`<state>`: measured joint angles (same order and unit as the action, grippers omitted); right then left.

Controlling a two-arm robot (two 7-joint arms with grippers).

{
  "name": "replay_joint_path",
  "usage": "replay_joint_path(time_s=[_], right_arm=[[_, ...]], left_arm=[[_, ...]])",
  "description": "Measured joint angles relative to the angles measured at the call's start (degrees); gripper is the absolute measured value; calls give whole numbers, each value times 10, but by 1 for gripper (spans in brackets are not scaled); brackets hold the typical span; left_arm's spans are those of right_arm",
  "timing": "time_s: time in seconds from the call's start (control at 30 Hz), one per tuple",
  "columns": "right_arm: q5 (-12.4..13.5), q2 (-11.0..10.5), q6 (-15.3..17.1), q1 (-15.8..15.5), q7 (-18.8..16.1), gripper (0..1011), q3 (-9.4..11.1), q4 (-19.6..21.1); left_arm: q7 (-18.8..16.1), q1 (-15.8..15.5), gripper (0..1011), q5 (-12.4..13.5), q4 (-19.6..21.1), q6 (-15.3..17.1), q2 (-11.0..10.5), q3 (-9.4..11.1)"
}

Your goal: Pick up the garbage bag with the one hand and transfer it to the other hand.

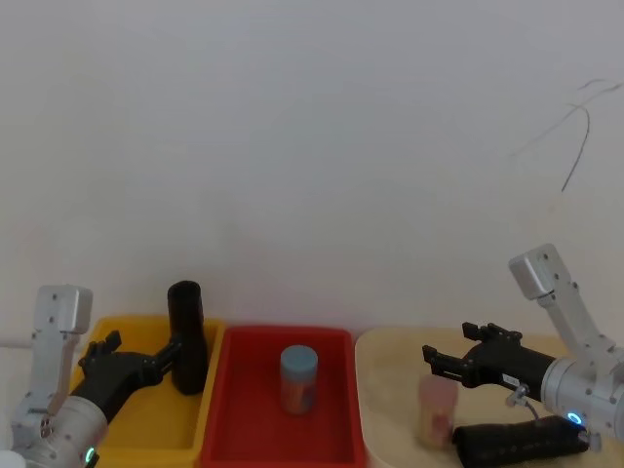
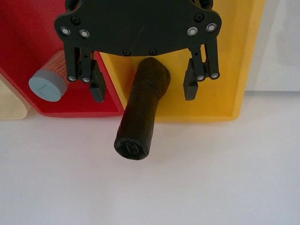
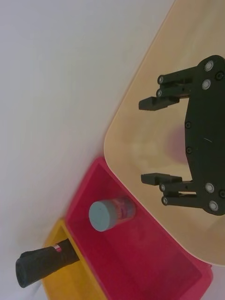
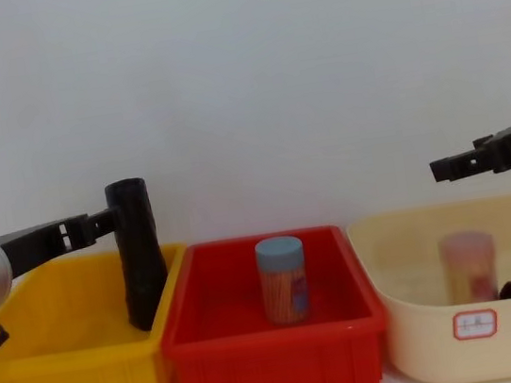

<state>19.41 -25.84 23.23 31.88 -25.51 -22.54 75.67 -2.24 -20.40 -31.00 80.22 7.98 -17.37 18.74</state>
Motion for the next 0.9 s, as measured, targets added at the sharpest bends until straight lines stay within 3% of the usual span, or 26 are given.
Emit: replay_joint_path(time_s=[0.3,0.53,0.9], right_arm=[[0,5,-33,-10,8,1001,8,4],[0,12,-60,-21,27,1000,20,22],[-20,40,-125,-62,105,1000,49,76]], left_arm=[[0,0,1002,0,0,0,0,0],[0,0,1002,0,0,0,0,0],[0,0,1002,0,0,0,0,0]])
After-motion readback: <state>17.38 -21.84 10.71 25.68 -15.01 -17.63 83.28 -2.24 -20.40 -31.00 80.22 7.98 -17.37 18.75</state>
